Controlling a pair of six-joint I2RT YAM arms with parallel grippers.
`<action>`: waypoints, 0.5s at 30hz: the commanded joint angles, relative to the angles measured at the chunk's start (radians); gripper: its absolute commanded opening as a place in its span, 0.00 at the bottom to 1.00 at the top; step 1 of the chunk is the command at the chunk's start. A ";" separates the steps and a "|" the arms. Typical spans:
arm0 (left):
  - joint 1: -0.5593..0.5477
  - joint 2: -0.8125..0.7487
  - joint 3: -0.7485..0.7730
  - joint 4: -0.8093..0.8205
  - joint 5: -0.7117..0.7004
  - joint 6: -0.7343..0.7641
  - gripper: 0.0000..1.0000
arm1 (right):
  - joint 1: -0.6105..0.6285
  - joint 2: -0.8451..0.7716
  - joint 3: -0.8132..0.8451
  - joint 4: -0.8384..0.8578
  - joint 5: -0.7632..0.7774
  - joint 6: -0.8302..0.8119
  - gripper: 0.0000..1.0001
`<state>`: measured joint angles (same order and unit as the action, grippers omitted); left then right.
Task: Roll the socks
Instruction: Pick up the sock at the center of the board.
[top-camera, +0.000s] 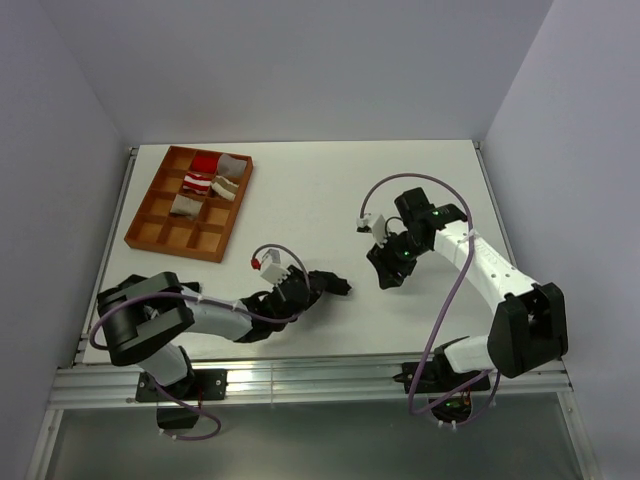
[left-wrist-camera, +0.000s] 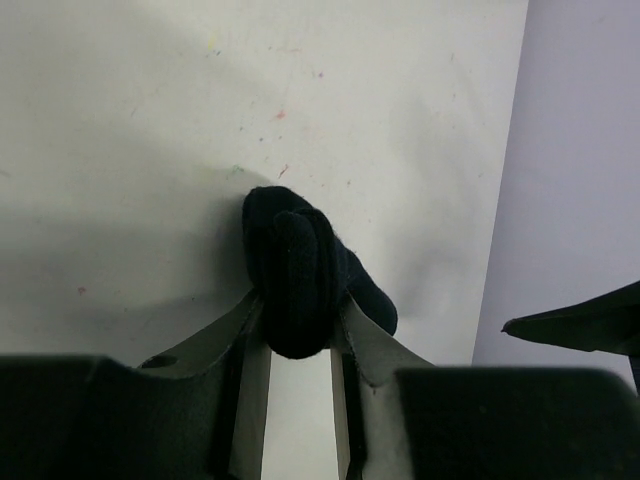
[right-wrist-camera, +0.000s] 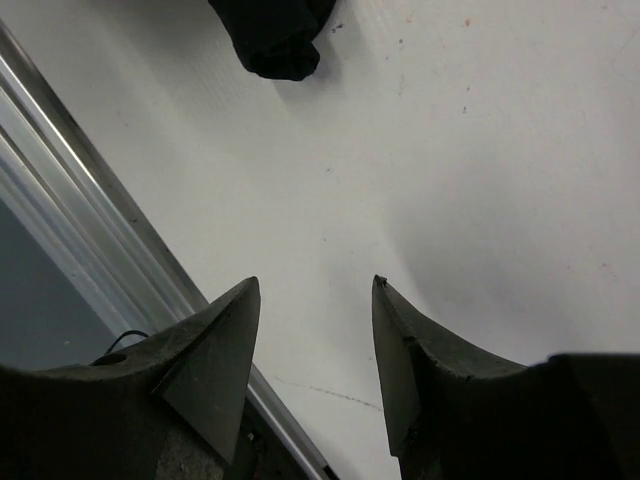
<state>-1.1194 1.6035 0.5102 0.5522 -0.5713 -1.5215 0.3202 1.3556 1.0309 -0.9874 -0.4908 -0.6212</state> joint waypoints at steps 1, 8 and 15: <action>0.029 -0.057 -0.001 -0.008 0.050 0.096 0.00 | -0.007 -0.033 0.014 0.039 0.026 0.020 0.56; 0.102 -0.151 0.004 -0.021 0.109 0.181 0.00 | -0.013 -0.044 0.020 0.052 0.038 0.023 0.56; 0.242 -0.246 0.071 -0.098 0.194 0.302 0.00 | -0.027 -0.035 0.031 0.058 0.029 0.024 0.55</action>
<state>-0.9253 1.4136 0.5232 0.4881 -0.4305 -1.3136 0.3038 1.3483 1.0309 -0.9562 -0.4603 -0.6064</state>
